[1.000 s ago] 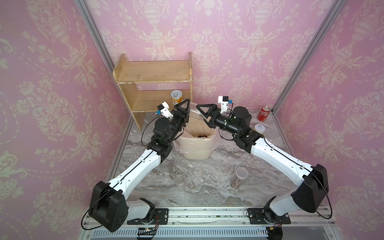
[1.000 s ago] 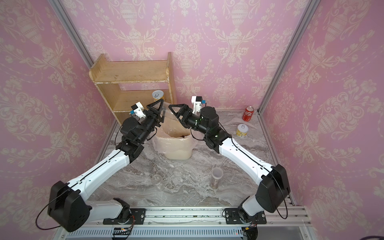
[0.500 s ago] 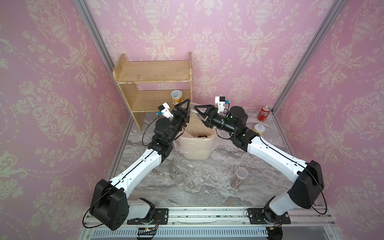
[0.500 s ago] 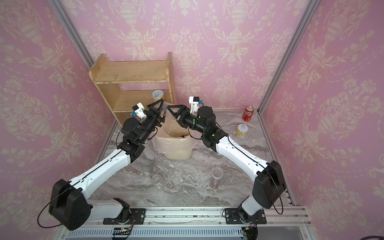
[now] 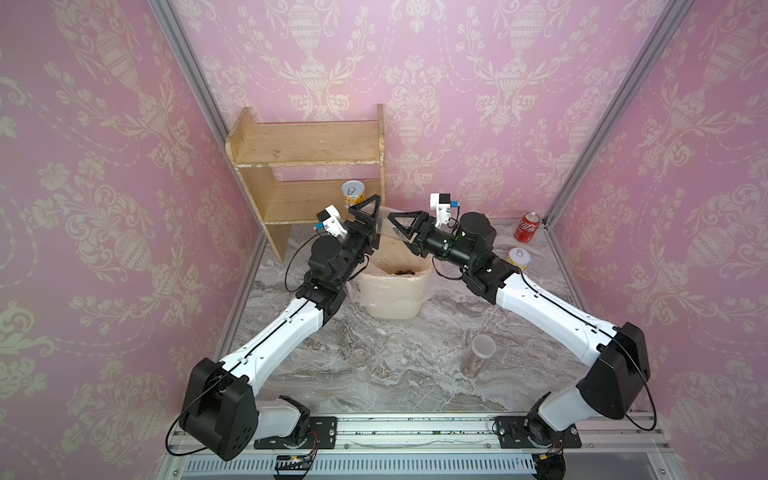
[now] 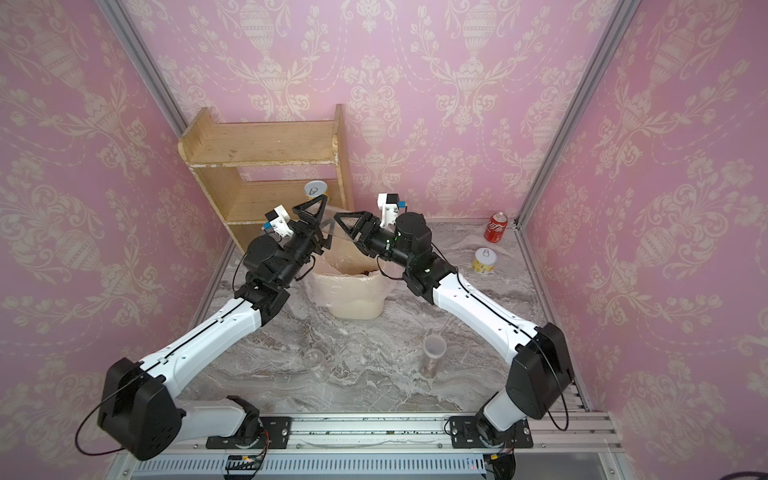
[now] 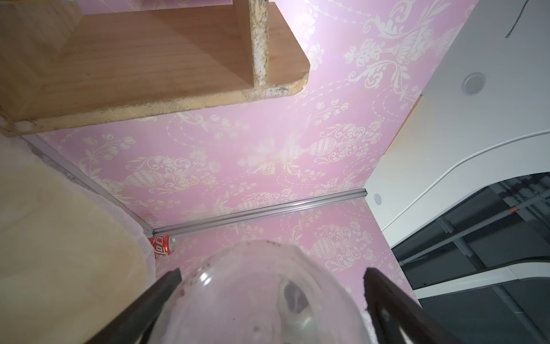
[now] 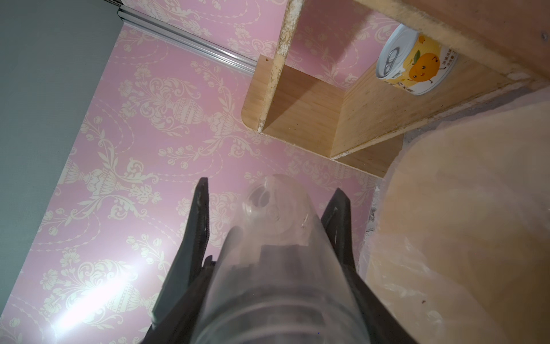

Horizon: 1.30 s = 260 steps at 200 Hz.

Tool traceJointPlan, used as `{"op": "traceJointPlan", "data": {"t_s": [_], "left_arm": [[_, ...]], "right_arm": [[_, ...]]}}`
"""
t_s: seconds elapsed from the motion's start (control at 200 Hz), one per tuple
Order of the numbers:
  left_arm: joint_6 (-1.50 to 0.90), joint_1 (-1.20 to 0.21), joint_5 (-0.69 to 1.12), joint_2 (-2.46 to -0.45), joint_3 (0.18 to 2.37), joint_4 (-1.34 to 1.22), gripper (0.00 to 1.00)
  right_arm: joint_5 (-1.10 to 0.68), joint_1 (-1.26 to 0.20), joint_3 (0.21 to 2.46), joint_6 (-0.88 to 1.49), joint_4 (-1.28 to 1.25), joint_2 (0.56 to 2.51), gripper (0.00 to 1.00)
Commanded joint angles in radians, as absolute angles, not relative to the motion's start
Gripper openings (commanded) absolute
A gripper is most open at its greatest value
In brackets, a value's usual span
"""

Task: Empty the moldy dried flower tea in the jars
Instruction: Place the jar at the center of the board.

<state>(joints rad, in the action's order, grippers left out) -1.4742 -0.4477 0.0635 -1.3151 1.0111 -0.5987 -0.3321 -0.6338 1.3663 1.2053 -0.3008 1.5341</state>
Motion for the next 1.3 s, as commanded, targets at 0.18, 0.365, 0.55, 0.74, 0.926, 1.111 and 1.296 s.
{"op": "traceJointPlan", "data": {"t_s": [0.18, 0.365, 0.55, 0.74, 0.926, 1.111, 1.296], "left_arm": [[-1.038, -0.373, 0.086, -1.108, 1.029, -0.259, 0.99], [-0.575, -0.373, 0.015, -0.982, 1.121, 0.138, 0.99], [-0.257, -0.373, -0.045, -0.826, 1.026, 0.267, 0.99], [-0.165, -0.373, -0.071, -0.656, 0.855, 0.281, 0.99], [-0.151, -0.373, -0.065, -0.541, 0.749, 0.295, 0.99], [-0.133, -0.373, -0.134, -0.477, 0.701, 0.348, 0.99], [-0.128, -0.373, -0.154, -0.464, 0.688, 0.375, 0.99]], "right_arm": [[-0.323, -0.640, 1.401, 0.911, 0.030, 1.339, 0.53], [-0.343, -0.647, 1.515, 0.636, 0.438, 1.276, 0.53], [-0.385, -0.691, 1.600, 0.382, 0.770, 1.258, 0.52], [-0.307, -0.816, 1.620, 0.217, 1.015, 1.297, 0.53], [-0.159, -0.969, 1.603, 0.161, 1.108, 1.396, 0.54], [-0.064, -1.077, 1.571, 0.149, 1.127, 1.517, 0.56], [-0.019, -1.147, 1.547, 0.162, 1.101, 1.636, 0.57]]}}
